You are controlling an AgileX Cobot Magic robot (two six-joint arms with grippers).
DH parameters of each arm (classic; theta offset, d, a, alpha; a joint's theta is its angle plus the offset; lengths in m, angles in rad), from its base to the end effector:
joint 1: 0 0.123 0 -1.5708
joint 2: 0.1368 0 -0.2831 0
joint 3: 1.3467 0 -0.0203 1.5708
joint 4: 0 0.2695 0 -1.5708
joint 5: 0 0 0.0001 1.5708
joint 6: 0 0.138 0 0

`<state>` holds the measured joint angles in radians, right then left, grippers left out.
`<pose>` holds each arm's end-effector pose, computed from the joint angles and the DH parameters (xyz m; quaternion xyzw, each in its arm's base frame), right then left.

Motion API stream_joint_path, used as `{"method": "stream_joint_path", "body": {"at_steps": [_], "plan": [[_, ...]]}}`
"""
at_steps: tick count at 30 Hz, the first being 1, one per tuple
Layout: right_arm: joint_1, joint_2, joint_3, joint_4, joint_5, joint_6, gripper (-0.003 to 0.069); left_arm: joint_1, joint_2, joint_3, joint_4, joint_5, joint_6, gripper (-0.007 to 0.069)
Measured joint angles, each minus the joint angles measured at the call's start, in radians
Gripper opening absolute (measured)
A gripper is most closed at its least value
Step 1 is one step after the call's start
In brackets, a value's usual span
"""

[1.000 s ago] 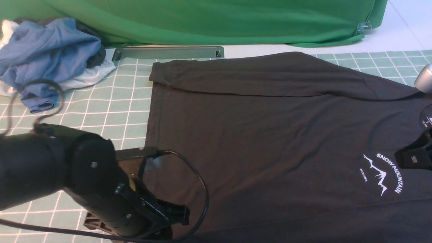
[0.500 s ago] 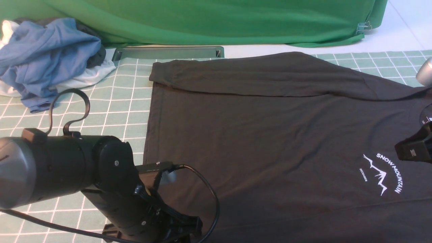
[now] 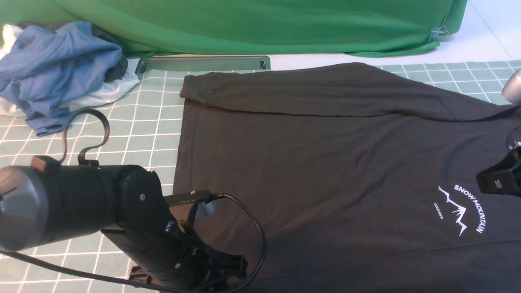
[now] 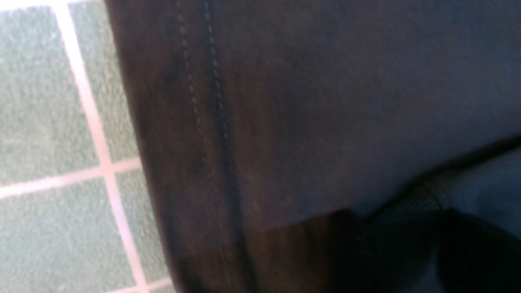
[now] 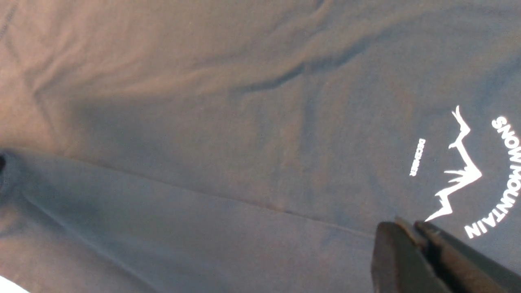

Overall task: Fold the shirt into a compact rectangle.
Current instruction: 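Grasp the left edge of the dark T-shirt lying flat on the table, then fold the left side of the black T-shirt inward over its body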

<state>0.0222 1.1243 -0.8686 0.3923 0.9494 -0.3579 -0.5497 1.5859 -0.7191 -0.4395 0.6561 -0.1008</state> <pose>0.2435 0.0483 0.2518 -0.1069 0.9527 0.1406 0.2472 0.2140 -0.1732 0.0968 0.0575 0.9857 -0.1578 0.0163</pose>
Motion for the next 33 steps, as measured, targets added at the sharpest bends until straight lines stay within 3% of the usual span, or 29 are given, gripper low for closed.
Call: {"method": "stream_joint_path", "body": {"at_steps": [1,3,5,17,25,33], "plan": [[0.0,0.0,0.0,0.0,-0.001,0.0,0.0071,0.0,0.001,0.001,0.005,0.001,-0.008,0.0107],[0.0,0.0,0.0,0.0,-0.002,0.0,0.0072,0.0,-0.004,0.002,0.007,0.007,-0.032,0.0041],[0.0,0.0,0.0,0.0,-0.002,0.0,0.0072,0.0,-0.023,0.002,0.008,0.011,-0.053,0.0023],[0.0,0.0,0.0,0.0,-0.01,0.0,0.0078,0.105,-0.177,-0.199,0.016,0.053,-0.1,0.0019],[0.0,0.0,0.0,0.0,-0.018,0.0,0.0091,0.252,-0.118,-0.404,0.019,0.057,-0.103,0.0019],[0.0,0.0,0.0,0.0,-0.051,0.0,0.0108,0.291,0.048,-0.487,0.034,0.005,-0.07,0.0019]]}}
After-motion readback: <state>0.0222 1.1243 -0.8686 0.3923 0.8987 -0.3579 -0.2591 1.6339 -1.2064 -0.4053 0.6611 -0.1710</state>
